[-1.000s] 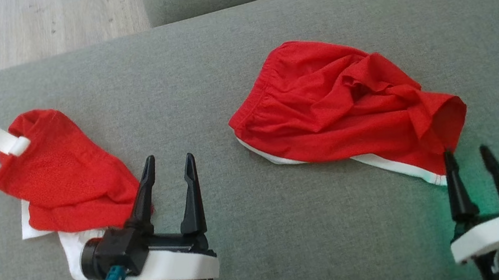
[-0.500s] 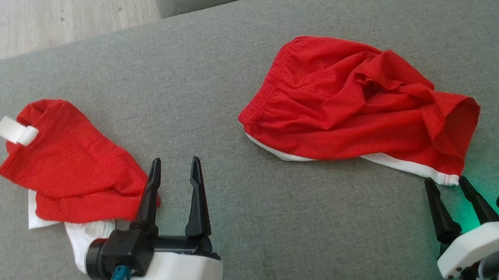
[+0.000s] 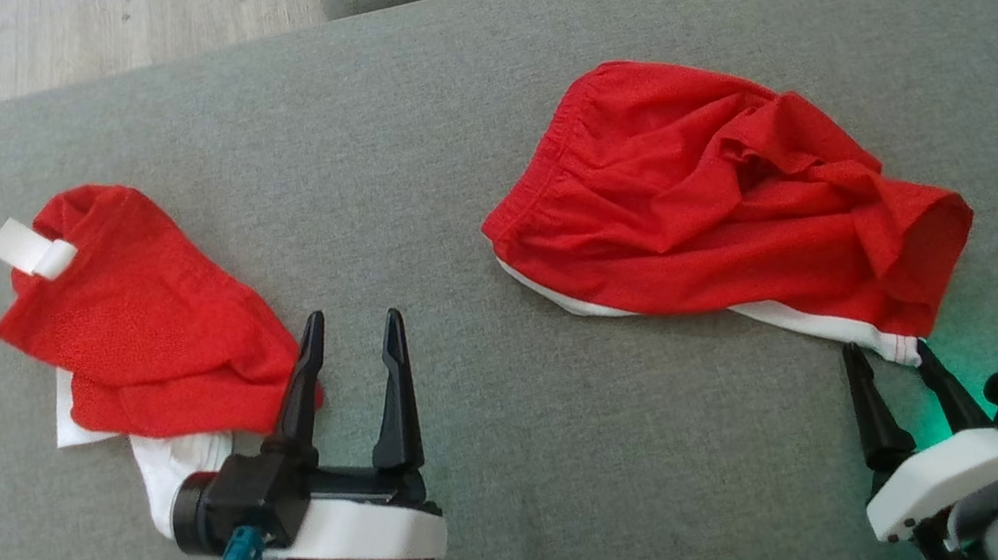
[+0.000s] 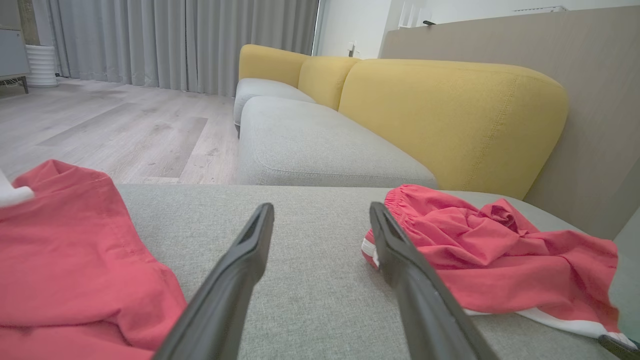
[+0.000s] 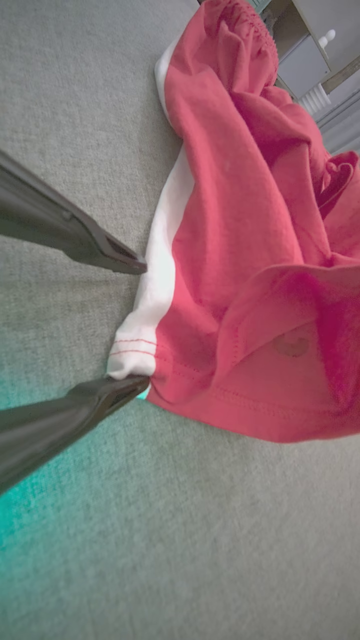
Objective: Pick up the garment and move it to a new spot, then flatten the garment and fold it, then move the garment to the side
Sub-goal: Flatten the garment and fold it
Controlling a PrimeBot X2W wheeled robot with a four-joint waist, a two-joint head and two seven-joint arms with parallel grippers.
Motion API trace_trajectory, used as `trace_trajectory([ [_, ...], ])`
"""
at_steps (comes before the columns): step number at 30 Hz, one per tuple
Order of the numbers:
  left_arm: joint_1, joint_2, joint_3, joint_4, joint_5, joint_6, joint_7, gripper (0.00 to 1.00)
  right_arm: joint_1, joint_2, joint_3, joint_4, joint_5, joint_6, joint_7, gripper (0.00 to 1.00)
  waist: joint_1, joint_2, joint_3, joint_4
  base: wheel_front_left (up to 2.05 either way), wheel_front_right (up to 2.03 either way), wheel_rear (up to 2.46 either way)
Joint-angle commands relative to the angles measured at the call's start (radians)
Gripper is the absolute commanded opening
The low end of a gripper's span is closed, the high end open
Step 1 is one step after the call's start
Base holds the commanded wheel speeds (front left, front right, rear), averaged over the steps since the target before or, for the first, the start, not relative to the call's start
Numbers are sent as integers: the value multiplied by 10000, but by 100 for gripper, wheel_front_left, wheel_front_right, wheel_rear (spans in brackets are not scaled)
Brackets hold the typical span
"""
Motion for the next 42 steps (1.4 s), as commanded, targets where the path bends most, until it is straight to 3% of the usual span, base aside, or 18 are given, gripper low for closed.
trace_trajectory([
  [1, -452, -12, 244, -242, 31, 32, -80, 100, -310, -59, 283, -110, 59, -7, -129, 80, 0, -1, 2, 1, 0, 0, 0],
  [2, -452, -12, 244, -242, 31, 32, -80, 100, -310, -59, 283, -110, 59, -7, -129, 80, 0, -1, 2, 1, 0, 0, 0],
  [3, -459, -12, 247, -225, 32, 34, -80, 100, -333, -59, 296, -68, 65, -7, -135, 27, 0, -1, 0, -1, 0, 0, 0],
  [4, -463, -12, 255, -213, 29, 38, -80, 100, -352, -59, 305, -32, 49, -7, -146, 0, 0, -1, -8, -9, 0, 0, 0],
  [13, -676, 173, 19, 269, 311, -221, -28, 100, -470, -59, -403, -192, -371, -7, -277, 0, 0, -1, -88, -302, 0, 0, 0],
  [22, -2436, 856, -1635, 2083, 790, -822, 840, 100, -895, -58, -713, -691, -500, -7, 22, 0, 0, -1, 407, -883, 0, 0, 0],
  [31, -4341, 1504, -3772, 3688, 289, -863, 838, 100, -1221, -58, -612, -847, -389, -7, 68, 0, 0, -1, 992, -1290, 0, 0, 0],
  [42, -5685, 1543, -5149, 4884, -351, -865, 270, 100, -1359, -58, -444, -769, -247, -7, -77, 0, 0, -1, 1284, -1465, 0, 0, 0],
])
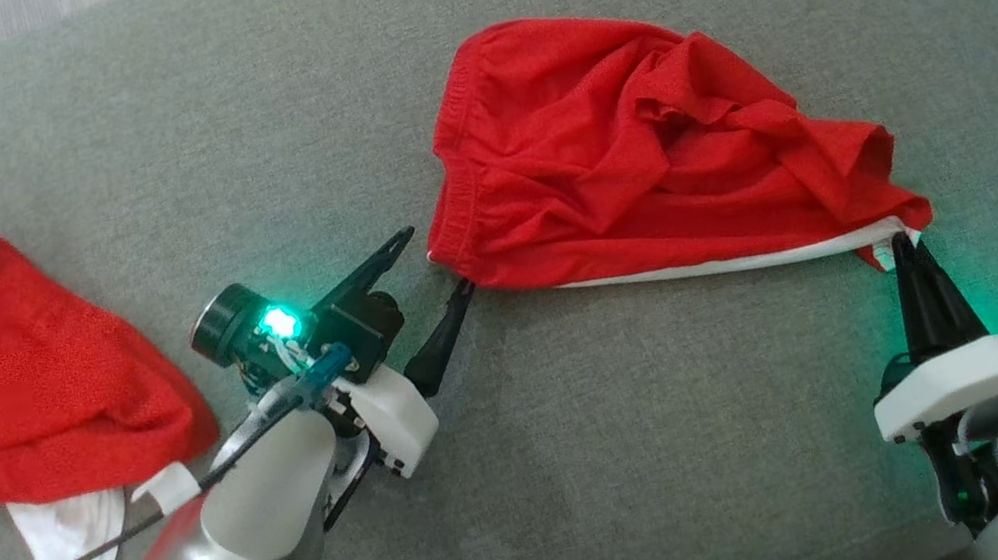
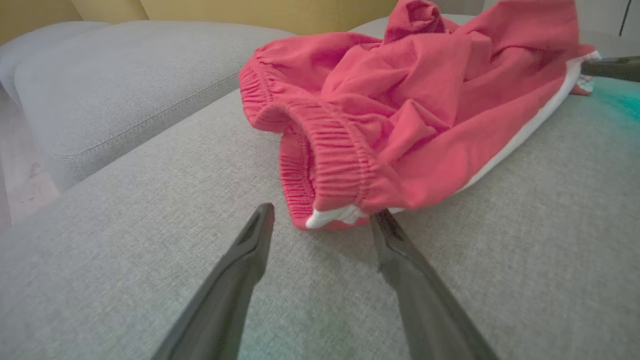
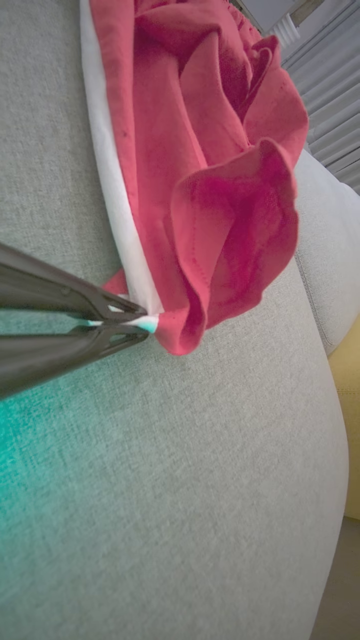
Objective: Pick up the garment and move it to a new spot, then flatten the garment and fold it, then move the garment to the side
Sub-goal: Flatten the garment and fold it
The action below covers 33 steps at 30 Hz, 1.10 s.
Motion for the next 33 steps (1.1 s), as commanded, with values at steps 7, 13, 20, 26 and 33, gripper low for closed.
trace_trajectory([
  [7, -815, 105, -308, 41, -318, 16, -341, 100, -310, -60, 311, -121, 87, -7, -231, 0, -1, 0, 76, -66, 0, 0, 0],
  [13, -985, 165, -816, -155, -394, 16, -450, 0, -364, -60, 282, 43, 30, -7, -292, 0, -1, 0, 27, -18, 0, 0, 0],
  [20, -958, 317, -985, -459, -594, 16, -473, 0, -401, -60, 149, 150, -93, -7, -354, 0, -1, 0, -292, 136, 0, 0, 0],
  [26, -631, 613, -724, -894, -795, 16, -475, 0, -516, -60, 52, -353, -308, -7, -336, 0, -1, 0, -976, 326, 0, 0, 0],
  [33, -1005, 1383, -678, -1452, -1179, 16, -372, 0, -1301, -60, 122, -1973, -727, -7, 662, 0, -1, 0, -1891, 421, 0, 0, 0],
])
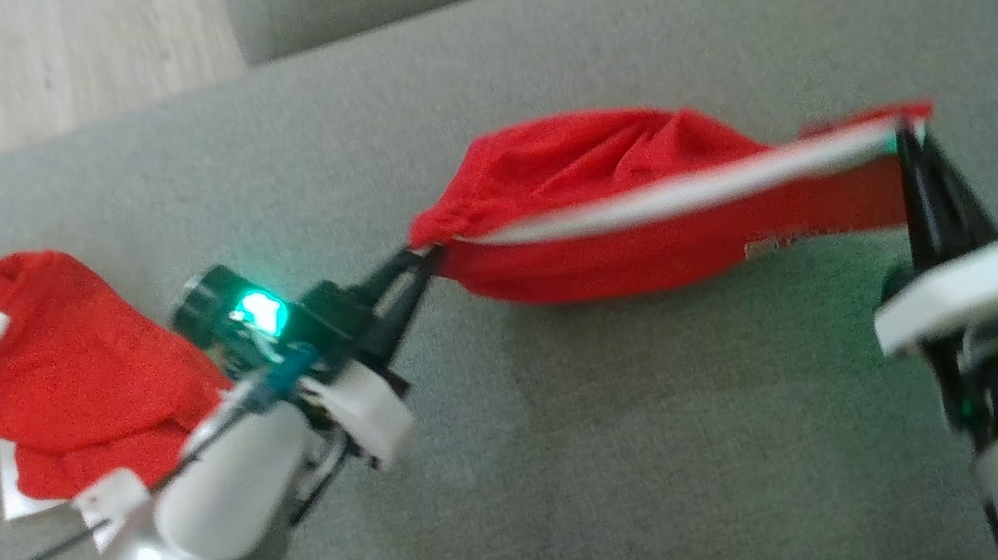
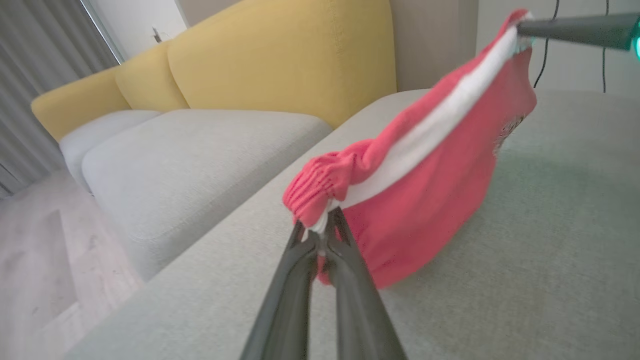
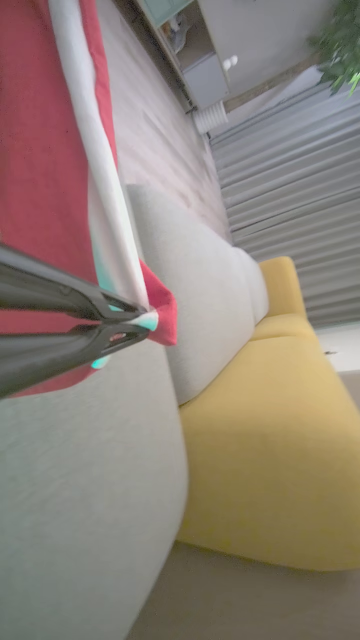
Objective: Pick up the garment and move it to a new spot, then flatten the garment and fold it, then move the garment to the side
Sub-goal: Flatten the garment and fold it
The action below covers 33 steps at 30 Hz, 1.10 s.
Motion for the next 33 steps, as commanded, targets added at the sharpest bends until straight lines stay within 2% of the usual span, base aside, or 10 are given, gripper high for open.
trace_trajectory([
  [1, -831, 675, 472, -344, -131, 18, 45, 0, -811, -56, 261, -832, -160, -7, 356, 0, 1, 0, -539, 61, 0, 0, 0],
  [6, -1739, 1362, 439, -803, -432, 18, 536, 0, -1868, -434, 751, -1745, -282, -7, 1292, 0, 1, 0, -1247, 35, 0, 0, 0],
  [14, -3418, 2072, 645, -1598, -1209, 18, 1022, 0, -3762, -1046, 1040, -2570, -589, -7, 1457, 0, 1, 0, -1696, 69, 0, 0, 0],
  [21, -3340, 2308, 996, -2158, -1754, 89, 1205, 0, -3600, -1372, 1277, -2839, -929, -7, 1980, 0, 1, 0, -1828, 213, 0, 0, 0],
  [26, -2895, 2515, 834, -2765, -1968, 101, 1587, 0, -3166, -1522, 1225, -3024, -970, -7, 2252, 0, 1, 0, -1682, 311, 0, 0, 0],
  [30, -2759, 2678, 878, -3107, -2256, 139, 1966, 0, -3195, -1499, 1125, -2977, -890, -7, 2602, 0, 1, 0, -1324, 321, 0, 0, 0],
  [33, -3020, 2774, 1079, -3232, -2560, 134, 2305, 0, -3635, -1537, 1132, -2842, -801, -7, 2889, 0, 1, 0, -615, 302, 0, 0, 0],
])
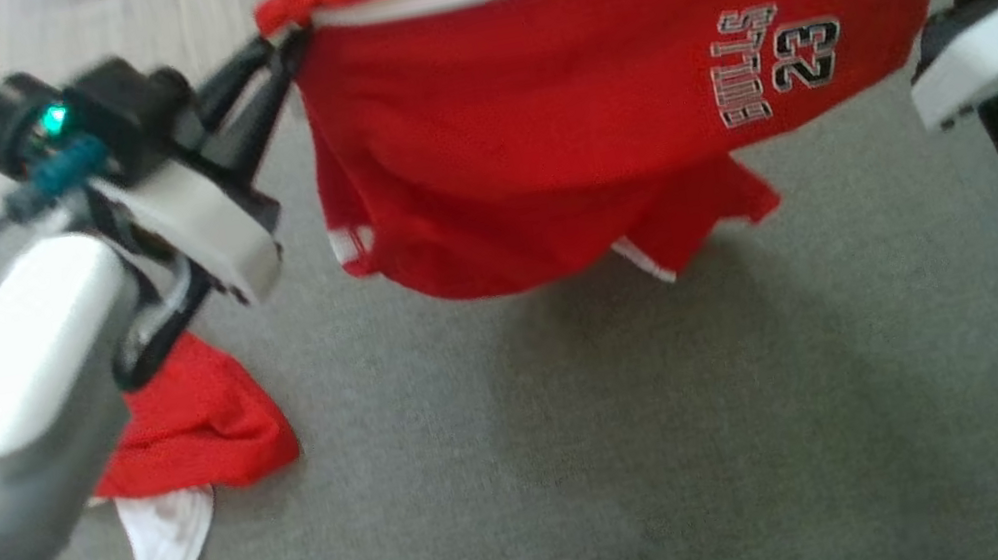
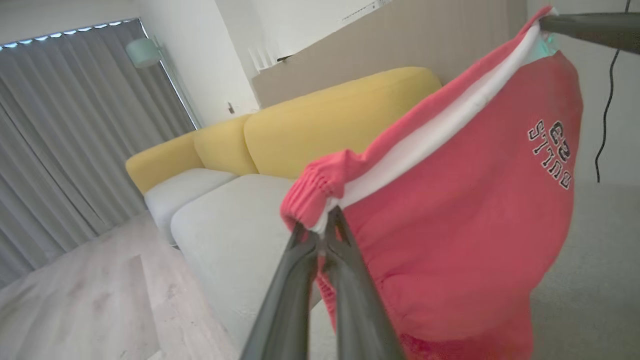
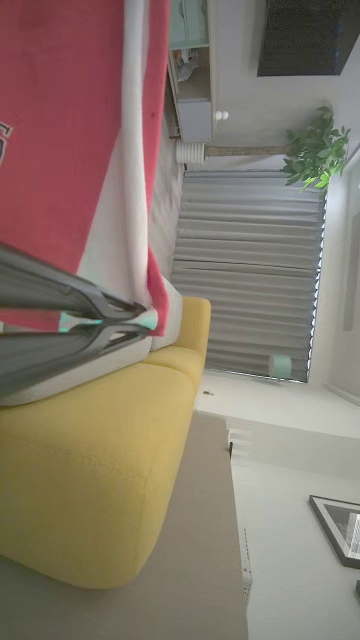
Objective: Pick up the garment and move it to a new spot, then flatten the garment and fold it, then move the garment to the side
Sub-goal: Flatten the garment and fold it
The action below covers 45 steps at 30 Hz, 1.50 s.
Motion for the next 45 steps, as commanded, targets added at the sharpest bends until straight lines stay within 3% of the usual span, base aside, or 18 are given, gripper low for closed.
trace_trajectory([
  [1, -956, 438, 670, -146, -140, 64, 91, 0, -866, -44, 142, -221, 79, -7, 75, 0, 1, -1, 693, -24, 0, 0, 0],
  [5, -2110, 486, 796, 268, -144, 18, 469, 0, -2366, -203, 339, 511, 65, -7, 70, 0, 1, -1, 2001, -103, 0, 0, 0],
  [10, -3767, 211, 1154, 1543, -182, -10, 376, 0, -4952, -161, 301, 2393, 114, -7, -417, 0, 1, -1, 3199, -273, 0, 0, 0],
  [18, -5737, -580, 1372, 3555, 354, -26, -1443, 0, -7832, -65, -423, 5184, -616, -7, -2333, 0, 1, -1, 4159, -319, 0, 0, 0],
  [25, -4875, -1131, 571, 4187, 332, -42, -2255, 0, -7322, 77, 292, 7333, -1041, -7, -3098, 0, 1, -1, 4133, -352, 0, 0, 0],
  [32, -3268, -1013, -664, 4024, 6, -44, -2370, 0, -6112, -152, 1914, 8772, -844, -7, -3040, 0, 1, -1, 3815, -333, 0, 0, 0],
  [39, -1545, -459, -2139, 3246, -626, -45, -2378, 0, -4714, -791, 4108, 9353, 907, -7, -2009, 0, 1, -1, 2942, -318, 0, 0, 0],
  [45, -461, -273, -2815, 2443, -803, -45, -2189, 0, -3455, -2037, 6090, 8338, 3168, -7, -266, 0, 1, -1, 2119, -251, 0, 0, 0],
])
